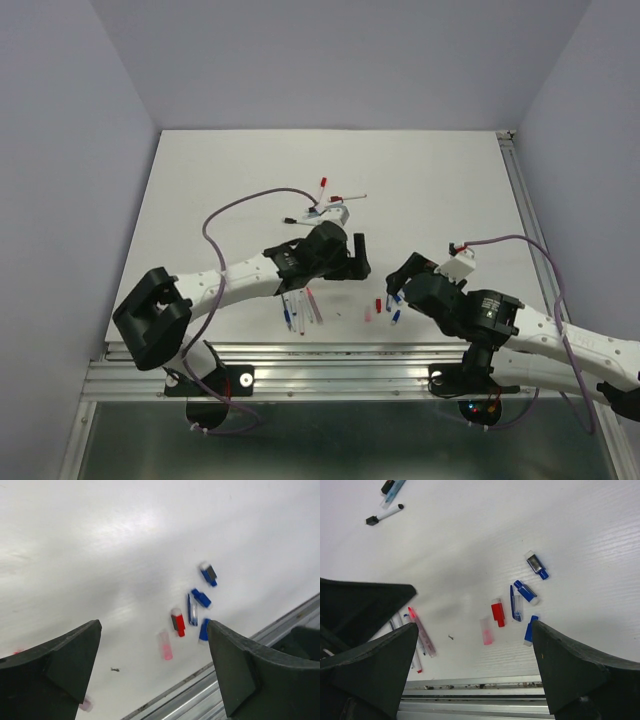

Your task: Open the pen caps

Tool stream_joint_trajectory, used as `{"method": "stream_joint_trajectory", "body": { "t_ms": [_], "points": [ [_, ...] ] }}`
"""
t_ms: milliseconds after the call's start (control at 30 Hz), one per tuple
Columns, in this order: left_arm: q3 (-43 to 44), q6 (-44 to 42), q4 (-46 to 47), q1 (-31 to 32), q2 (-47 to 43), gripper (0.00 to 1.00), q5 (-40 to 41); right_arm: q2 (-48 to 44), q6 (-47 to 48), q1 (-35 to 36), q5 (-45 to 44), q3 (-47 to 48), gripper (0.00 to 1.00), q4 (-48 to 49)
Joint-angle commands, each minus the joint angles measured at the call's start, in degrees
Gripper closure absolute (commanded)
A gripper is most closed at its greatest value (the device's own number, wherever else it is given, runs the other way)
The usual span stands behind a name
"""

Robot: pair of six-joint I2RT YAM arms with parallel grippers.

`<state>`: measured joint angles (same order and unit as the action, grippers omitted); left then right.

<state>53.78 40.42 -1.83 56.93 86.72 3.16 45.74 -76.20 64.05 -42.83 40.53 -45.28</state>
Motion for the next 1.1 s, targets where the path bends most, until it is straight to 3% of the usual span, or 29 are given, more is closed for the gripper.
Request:
{"method": "stream_joint_trajectory", "body": {
  "t_ms": [0, 167, 367, 633, 1067],
  "points": [
    [-2.0, 2.1, -4.7, -8.8, -6.8, 0.01, 5.6, -1.1, 1.7, -0.3, -2.8, -2.6, 0.0, 3.3],
    [-1.0, 4.8, -9.0, -19.2, -8.9, 0.02, 8.1, -0.1, 3.1, -0.3, -3.0, -3.3, 0.0, 5.5],
    [7.6, 10.4, -15.5, -27.9, -2.4, 0.02, 9.6, 4.4, 3.9, -0.3, -2.9, -3.2, 0.0, 7.1],
    [24.0, 11.3, -22.8, -31.9, 13.6, 0.05, 11.0, 6.2, 3.3, -0.3, -4.0, -3.9, 0.0, 8.8],
    [31.6, 19.4, -26.6, -32.4, 23.8, 0.1, 12.0, 5.9, 8.4, -0.3, -4.4, -5.2, 0.0, 13.0]
  ]
}}
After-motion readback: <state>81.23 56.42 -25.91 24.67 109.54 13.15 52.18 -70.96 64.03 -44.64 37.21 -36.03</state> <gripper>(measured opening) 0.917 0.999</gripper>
